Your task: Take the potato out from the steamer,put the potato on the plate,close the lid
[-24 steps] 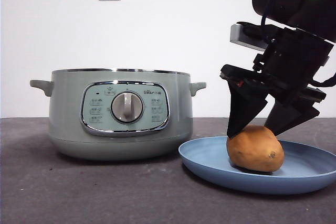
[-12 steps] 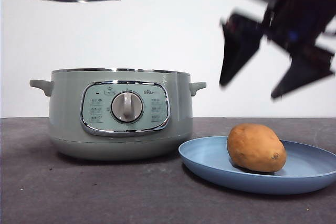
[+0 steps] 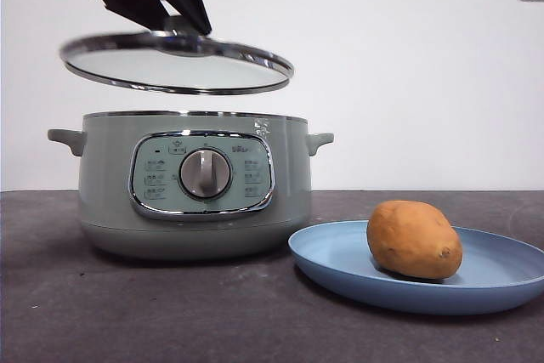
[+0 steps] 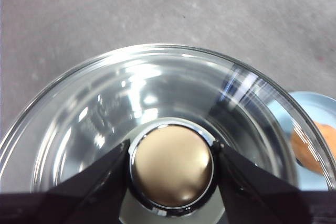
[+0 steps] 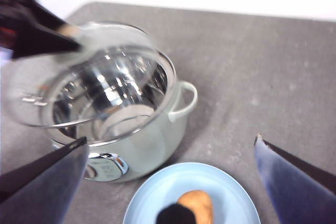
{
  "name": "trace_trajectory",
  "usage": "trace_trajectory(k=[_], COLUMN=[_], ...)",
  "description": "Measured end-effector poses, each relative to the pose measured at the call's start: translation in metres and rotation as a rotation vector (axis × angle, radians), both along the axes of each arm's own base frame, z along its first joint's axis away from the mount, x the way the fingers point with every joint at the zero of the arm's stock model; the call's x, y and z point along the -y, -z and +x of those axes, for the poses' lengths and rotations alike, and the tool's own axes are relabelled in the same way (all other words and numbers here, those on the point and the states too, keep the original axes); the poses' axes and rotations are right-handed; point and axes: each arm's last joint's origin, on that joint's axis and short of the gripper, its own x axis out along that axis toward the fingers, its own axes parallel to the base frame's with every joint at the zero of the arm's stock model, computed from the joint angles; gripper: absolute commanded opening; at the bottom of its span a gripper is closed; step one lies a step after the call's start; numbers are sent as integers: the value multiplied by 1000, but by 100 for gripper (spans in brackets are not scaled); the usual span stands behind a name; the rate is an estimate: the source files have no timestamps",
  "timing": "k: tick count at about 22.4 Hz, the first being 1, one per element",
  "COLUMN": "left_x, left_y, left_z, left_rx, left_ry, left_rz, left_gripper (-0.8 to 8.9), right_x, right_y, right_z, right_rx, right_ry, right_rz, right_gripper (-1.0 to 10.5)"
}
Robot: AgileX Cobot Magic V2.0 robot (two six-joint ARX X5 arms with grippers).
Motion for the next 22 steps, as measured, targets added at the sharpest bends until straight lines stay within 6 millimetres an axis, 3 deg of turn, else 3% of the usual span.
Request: trace_trajectory(k=[9,22], left_x=[11,15], left_y=[19,31], left_z=[14,22], left_rx=[-19,-40], left_ry=[19,16], left_rz=[29,44], left_gripper=[-8,-9], right_x=[4,4], right_y=[-2,-2], right_z=[-7,-7], right_rx=[5,6], right_ry=[0,3], right_rz=[3,2], right_gripper=[536,536])
